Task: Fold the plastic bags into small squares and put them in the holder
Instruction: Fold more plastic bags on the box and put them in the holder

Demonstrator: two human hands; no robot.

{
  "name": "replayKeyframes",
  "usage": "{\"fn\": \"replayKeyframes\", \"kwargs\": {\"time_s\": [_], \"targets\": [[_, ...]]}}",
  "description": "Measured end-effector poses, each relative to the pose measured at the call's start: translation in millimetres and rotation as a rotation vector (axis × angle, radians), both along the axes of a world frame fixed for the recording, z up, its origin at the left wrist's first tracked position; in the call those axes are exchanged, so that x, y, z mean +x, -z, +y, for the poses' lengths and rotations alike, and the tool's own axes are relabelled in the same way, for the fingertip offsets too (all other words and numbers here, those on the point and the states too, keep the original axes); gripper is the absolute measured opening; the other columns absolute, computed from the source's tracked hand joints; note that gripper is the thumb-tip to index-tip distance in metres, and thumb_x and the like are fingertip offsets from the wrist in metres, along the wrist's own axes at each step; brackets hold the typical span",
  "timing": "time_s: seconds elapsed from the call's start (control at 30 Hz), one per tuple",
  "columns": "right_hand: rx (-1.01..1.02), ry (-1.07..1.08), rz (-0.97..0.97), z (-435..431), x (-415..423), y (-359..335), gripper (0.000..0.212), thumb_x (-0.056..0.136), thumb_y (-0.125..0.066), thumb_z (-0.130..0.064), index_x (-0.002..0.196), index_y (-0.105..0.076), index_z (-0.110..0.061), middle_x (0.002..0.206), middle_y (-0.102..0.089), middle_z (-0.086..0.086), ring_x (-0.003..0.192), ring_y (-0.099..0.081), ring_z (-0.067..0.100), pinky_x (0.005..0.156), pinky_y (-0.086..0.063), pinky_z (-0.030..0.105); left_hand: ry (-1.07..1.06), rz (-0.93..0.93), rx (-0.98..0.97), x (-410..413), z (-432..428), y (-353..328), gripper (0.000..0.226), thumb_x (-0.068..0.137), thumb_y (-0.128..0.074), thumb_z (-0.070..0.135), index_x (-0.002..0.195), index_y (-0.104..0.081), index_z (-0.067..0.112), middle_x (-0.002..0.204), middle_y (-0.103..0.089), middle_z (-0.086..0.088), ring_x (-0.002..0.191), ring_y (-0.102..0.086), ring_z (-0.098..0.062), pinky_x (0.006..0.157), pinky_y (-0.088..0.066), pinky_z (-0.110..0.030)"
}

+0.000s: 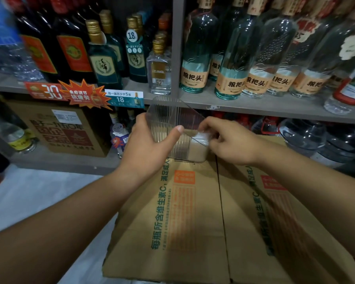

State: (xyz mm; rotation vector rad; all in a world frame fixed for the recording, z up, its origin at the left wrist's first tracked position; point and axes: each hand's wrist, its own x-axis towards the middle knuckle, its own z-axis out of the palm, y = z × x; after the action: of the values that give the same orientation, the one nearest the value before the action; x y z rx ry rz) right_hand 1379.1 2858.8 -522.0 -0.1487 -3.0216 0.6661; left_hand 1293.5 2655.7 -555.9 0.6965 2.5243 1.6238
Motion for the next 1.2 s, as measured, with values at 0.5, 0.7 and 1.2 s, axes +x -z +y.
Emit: {"fn": "replayKeyframes", "kwargs": {"time_s": [0.5, 0.7, 1.2], "targets": [[0.315, -0.031, -0.07, -24, 6, 11, 0.039, 0.098, -0.056, -0.04, 0.126, -0.036, -0.021, 0.108, -0.063, 0.005, 0.097, -0.061, 0.029, 0.076, -0.05, 0.041, -0.005, 0.009, 0.002, 0, 1, 1, 0.06, 0.086, -0.07, 0.059, 0.131, -0.041, 0.032, 0.129, -0.058, 0.013, 0.12, -0.055, -0.007, 0.097, -0.042, -0.027], [0.247, -0.015, -0.129, -29, 6, 17, 0.028, 0.105, -0.045, -0.034, 0.128, -0.045, -0.019, 0.113, -0.066, 0.005, 0.1, -0.061, 0.025, 0.084, -0.051, 0.042, 0.002, 0.013, -0.01, 2, 2, 1, 0.058, 0.087, -0.068, 0.059, 0.13, -0.038, 0.033, 0.132, -0.056, 0.012, 0.123, -0.053, -0.008, 0.098, -0.038, -0.025], [0.176, 0.02, -0.015, -27, 12, 22, 0.014, 0.101, -0.051, -0.036, 0.105, -0.059, -0.025, 0.108, -0.057, -0.004, 0.093, -0.059, 0.022, 0.078, -0.053, 0.043, 0.007, -0.038, 0.007, 5, 1, -2, 0.056, 0.087, -0.07, 0.057, 0.128, -0.04, 0.034, 0.125, -0.059, 0.017, 0.112, -0.057, 0.002, 0.087, -0.039, -0.013]]}}
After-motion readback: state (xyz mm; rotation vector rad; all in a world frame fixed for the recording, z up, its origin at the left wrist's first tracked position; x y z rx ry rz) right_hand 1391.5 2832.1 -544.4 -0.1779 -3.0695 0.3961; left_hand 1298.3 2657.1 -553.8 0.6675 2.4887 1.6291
